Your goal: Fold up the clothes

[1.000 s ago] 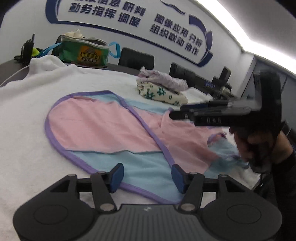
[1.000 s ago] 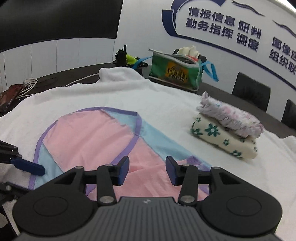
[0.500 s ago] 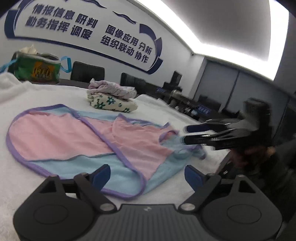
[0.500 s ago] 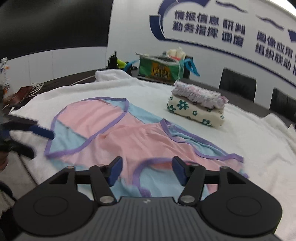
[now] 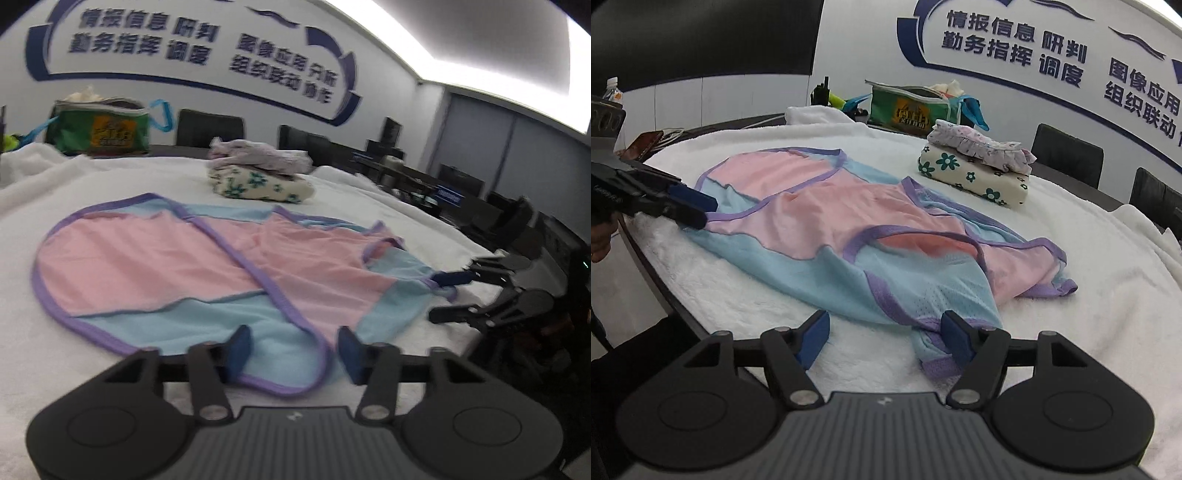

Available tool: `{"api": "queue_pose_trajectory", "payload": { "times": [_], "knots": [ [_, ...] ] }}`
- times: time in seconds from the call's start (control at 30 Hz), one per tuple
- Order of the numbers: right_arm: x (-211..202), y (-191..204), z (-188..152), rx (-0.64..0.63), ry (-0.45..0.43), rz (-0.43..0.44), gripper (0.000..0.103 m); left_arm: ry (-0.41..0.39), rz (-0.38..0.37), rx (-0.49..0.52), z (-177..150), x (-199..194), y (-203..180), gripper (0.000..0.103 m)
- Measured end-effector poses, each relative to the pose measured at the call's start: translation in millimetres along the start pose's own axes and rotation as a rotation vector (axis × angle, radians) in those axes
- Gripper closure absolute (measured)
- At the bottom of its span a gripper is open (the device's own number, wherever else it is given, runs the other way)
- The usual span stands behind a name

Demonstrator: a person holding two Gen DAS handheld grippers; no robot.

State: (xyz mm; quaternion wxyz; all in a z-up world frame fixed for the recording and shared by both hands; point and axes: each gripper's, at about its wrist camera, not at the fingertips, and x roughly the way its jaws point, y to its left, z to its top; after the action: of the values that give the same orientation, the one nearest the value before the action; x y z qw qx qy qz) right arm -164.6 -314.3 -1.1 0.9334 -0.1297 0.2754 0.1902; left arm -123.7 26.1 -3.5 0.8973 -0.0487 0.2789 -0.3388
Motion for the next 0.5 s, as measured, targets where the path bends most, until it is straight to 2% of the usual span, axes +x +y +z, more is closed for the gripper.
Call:
{"api": "queue_pose_trajectory", "payload": {
  "times": [0.07,0.1,0.13,0.17,0.2,0.3,0.37,0.4,0.47,0.5],
  "knots": [
    [-1,0,-1,-0.016,-0.014,0.008,0.041,0.001,0.025,-0.043,2,0,6,0.075],
    [-2,-1,-2,-0.018,-0.018,0.015,0.055,0.002,0.035,-0.063,3,-1,9,0.083],
    [-3,-4,-3,-0.01,-0.021,0.026,0.078,0.001,0.045,-0.08,3,-2,12,0.087],
    [-4,-8,-3,0.006,-0.024,0.011,0.09,0.0,0.051,-0.091,5,-3,13,0.088],
    [-6,-12,-3,0.023,-0.026,-0.004,0.095,-0.003,0.057,-0.092,6,-6,14,0.091],
    [-16,-23,-4,0.048,-0.048,-0.024,0.096,-0.01,0.078,-0.089,5,-13,16,0.09],
    [-21,-27,-5,0.054,-0.051,-0.05,0.095,-0.015,0.064,-0.086,4,-18,17,0.081],
    [-24,-28,-5,0.055,-0.049,-0.054,0.092,-0.018,0.049,-0.076,3,-21,15,0.072],
    [-29,-28,-6,0.041,-0.05,-0.056,0.075,-0.029,0.02,-0.049,2,-25,10,0.057],
    [-31,-25,-6,0.026,-0.054,-0.053,0.055,-0.035,0.001,-0.028,2,-27,5,0.047]
  ]
}}
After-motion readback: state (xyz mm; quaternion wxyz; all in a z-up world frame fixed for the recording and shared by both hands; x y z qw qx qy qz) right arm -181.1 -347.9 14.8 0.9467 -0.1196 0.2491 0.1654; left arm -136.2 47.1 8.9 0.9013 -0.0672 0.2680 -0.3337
